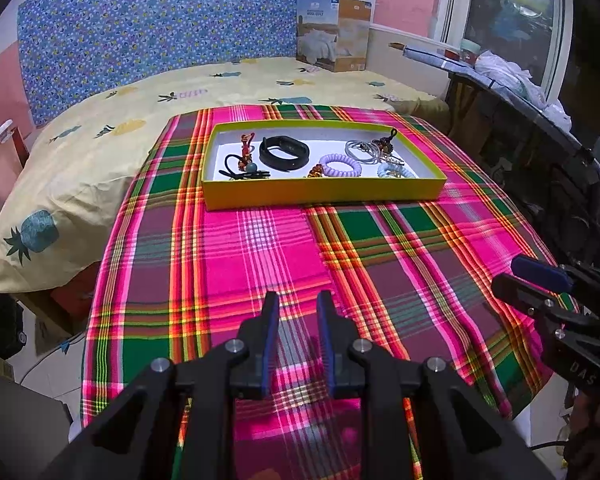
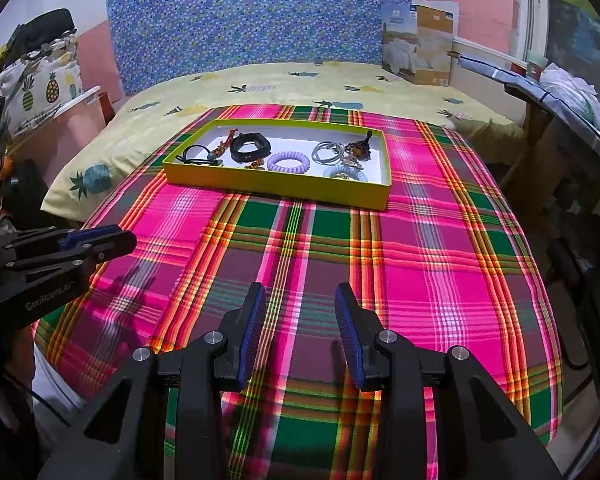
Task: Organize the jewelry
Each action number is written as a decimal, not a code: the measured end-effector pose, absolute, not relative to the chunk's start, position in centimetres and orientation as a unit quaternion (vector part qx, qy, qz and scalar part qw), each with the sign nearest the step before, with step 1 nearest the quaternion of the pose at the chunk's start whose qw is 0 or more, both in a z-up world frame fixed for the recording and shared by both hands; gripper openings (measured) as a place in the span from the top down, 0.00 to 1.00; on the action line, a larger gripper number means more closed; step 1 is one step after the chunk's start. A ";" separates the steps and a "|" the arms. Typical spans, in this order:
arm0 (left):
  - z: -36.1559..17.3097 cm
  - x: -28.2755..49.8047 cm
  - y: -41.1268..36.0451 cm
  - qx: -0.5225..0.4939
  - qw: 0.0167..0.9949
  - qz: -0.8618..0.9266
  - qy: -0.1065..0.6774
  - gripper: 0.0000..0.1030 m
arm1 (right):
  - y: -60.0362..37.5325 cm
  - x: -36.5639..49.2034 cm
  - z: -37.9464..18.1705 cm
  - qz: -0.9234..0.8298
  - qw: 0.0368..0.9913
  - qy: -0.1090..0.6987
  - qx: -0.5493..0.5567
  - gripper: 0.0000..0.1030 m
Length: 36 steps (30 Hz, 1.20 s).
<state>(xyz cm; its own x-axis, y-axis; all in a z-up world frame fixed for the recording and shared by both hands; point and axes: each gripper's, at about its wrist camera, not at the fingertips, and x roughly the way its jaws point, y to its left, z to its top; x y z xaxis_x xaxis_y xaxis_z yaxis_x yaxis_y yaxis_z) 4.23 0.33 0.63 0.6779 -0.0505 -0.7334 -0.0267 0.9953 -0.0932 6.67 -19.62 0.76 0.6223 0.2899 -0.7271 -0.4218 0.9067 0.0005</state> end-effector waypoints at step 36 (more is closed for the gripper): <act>0.1 4.2 0.3 -0.040 0.913 0.004 0.407 0.81 | -19.3 6.8 0.6 0.199 0.895 0.390 -0.087 0.64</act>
<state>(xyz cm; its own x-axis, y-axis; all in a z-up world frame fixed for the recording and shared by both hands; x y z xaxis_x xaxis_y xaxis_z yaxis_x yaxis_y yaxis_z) 4.18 0.32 0.06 0.6687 -0.0245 -0.7431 -0.0405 0.9968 -0.0692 6.83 -19.34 0.57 0.6164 0.2889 -0.7325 -0.4244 0.9055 0.0000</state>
